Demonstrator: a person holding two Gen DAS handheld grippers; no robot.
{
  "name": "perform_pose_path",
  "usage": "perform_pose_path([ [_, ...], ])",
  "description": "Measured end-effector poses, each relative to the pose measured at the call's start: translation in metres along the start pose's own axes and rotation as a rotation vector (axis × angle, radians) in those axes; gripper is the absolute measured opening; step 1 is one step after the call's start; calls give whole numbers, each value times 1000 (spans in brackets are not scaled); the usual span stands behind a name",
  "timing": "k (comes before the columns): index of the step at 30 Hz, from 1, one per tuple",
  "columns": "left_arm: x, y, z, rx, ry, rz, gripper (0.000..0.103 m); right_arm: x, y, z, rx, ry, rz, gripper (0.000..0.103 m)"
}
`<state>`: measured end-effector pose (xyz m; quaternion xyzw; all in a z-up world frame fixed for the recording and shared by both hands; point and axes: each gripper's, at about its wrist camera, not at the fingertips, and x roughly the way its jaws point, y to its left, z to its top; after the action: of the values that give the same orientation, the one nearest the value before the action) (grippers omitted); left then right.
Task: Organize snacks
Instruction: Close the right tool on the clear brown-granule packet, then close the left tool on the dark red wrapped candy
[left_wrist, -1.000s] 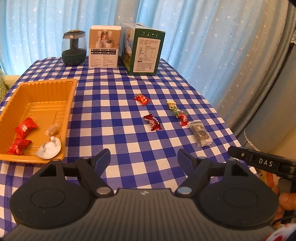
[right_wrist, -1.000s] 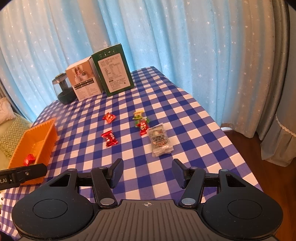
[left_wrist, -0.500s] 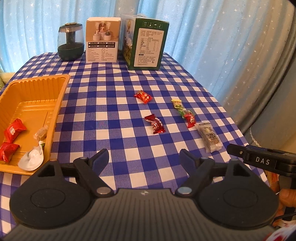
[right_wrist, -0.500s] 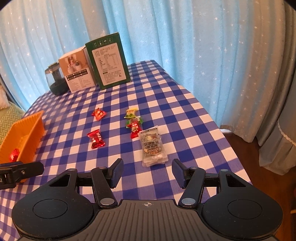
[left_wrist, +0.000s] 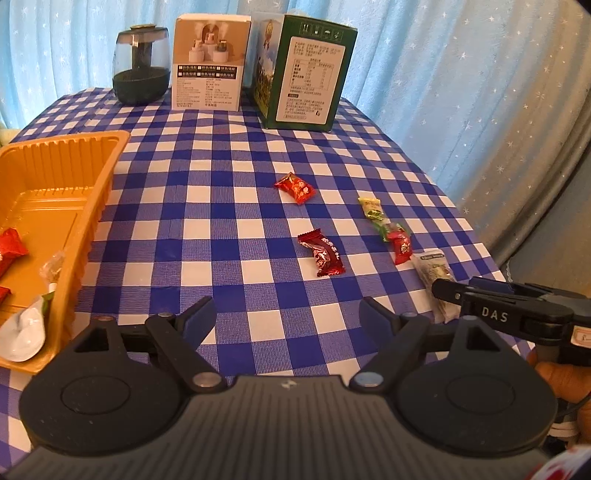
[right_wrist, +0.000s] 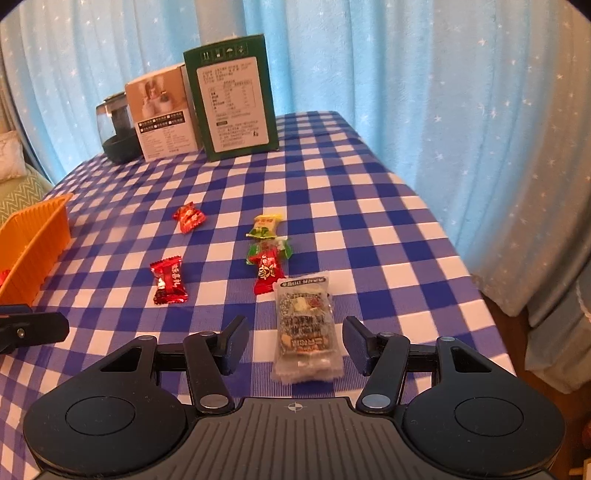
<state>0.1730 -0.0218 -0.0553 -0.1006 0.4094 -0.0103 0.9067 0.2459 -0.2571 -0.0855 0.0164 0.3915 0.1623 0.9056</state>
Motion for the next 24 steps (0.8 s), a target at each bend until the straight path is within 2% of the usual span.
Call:
perform_pose_path([
  [3,7,0,0,8,6,3,83,8,-1,2,-7,10,0,56],
  [5,12,0,1,9,8,2,83,13,0,3,-18,22,-10,48],
  [10,23,-2,3,-4,16,4,83,20,0,1,-24,47,-25,39],
  [19,47,-10,8,-17,6,-4,81,11,-1,5,24,-10,-8,36],
  [22,59,-13,13,-17,4,-22,71,9,-1,7,39,-34,16,36],
  [24,67,-16,17,-15,7,-29,59,8,0,7,39,-36,26,36],
])
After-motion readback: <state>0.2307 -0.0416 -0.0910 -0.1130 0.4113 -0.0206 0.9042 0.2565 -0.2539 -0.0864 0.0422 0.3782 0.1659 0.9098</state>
